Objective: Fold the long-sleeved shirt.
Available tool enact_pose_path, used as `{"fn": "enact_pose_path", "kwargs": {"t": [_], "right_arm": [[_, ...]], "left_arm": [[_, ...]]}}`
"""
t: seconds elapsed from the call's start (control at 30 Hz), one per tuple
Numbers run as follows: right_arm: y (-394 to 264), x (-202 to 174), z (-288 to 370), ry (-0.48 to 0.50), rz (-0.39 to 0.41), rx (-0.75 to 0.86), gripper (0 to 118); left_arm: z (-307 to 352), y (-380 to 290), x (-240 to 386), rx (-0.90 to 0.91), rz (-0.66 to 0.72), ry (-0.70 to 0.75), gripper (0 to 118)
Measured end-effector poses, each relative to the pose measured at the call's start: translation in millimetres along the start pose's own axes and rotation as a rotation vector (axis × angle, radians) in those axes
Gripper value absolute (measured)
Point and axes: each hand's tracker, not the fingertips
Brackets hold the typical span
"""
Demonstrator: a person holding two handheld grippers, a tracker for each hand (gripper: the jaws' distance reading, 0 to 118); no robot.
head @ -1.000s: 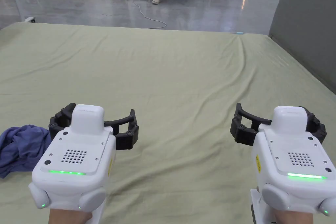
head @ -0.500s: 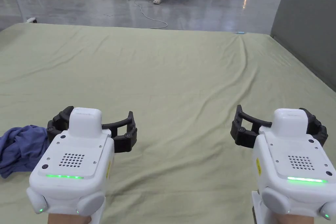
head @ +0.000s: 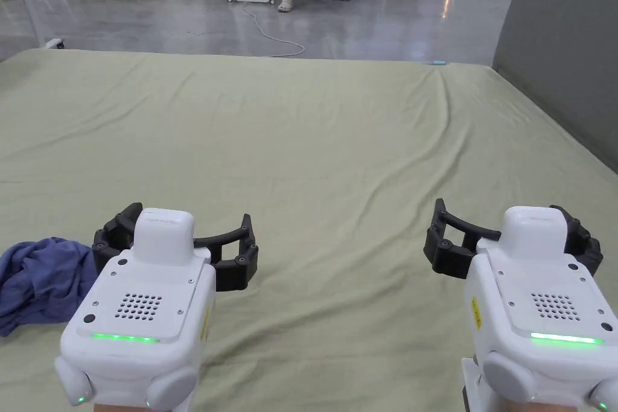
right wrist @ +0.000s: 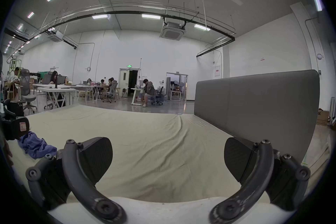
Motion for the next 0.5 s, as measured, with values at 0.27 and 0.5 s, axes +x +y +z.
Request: {"fn": "enact_pose_path", "kwargs": {"t": [0.27, 0.5], "right_arm": [[0.9, 3.0, 4.9, 0.011, -0.020, -0.016, 69], [3.9, -5.2, 0.6, -0.032, 0.027, -0.062, 0]], "left_arm": [[4.5, 2.1, 9.2, -0.004, -0.041, 0.050, 80], [0.6, 1.1, 0.9, -0.029, -0.005, 0.086, 0]]}}
